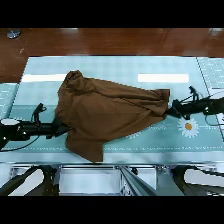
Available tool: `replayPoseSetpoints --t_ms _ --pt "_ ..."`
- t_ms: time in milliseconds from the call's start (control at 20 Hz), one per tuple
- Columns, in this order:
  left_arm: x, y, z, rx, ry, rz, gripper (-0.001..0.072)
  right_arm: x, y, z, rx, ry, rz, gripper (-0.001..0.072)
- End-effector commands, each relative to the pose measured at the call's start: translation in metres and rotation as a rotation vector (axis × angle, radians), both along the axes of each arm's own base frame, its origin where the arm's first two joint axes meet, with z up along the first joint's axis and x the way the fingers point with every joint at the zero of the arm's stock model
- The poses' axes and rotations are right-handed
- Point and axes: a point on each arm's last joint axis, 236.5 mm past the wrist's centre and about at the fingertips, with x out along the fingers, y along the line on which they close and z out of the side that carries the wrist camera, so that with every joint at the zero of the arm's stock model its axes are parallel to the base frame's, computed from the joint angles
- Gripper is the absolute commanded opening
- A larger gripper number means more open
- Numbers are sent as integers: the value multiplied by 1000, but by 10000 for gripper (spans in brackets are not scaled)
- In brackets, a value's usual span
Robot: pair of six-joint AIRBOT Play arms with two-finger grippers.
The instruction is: Fold the shirts.
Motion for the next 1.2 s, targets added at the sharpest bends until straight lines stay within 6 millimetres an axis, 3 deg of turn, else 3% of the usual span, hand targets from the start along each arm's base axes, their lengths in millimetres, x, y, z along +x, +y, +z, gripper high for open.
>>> replayPoseSetpoints --t_ms 0,100,150,250,350,400,500,650,700,800,950,1000,1100,1150 --pt "43 2 57 -33 -165 4 24 40 -2 73 -10 -152 32 33" --pt "99 8 149 -70 -427 64 24 78 -14 157 -65 -341 20 33" --pt "122 11 210 -80 -593 81 24 91 -16 203 -91 -442 17 33" --pt "141 15 329 -51 -893 78 24 107 -14 309 -124 -677 2 33" --pt "138 18 436 45 -1162 69 24 102 1 417 -104 -925 -19 33" --pt "129 18 481 96 -1279 69 23 89 8 461 -119 -1024 -12 33" --pt "99 17 551 256 -1447 56 23 49 21 525 -201 -1174 21 33" --pt "45 22 602 528 -1551 76 23 -29 41 571 -337 -1305 51 33" --pt "25 25 612 621 -1574 91 23 -58 48 578 -399 -1332 70 33" --pt "-18 38 625 793 -1592 181 23 -107 42 579 -556 -1327 40 33" --pt "-77 63 624 990 -1544 312 23 -171 20 582 -735 -1306 -116 33" --pt "-94 70 623 1008 -1533 352 23 -188 22 586 -756 -1329 -143 33" --pt "-114 77 610 1007 -1511 357 23 -210 28 588 -752 -1360 -141 34" --pt "-115 82 600 998 -1484 347 23 -212 31 581 -734 -1341 -110 33"
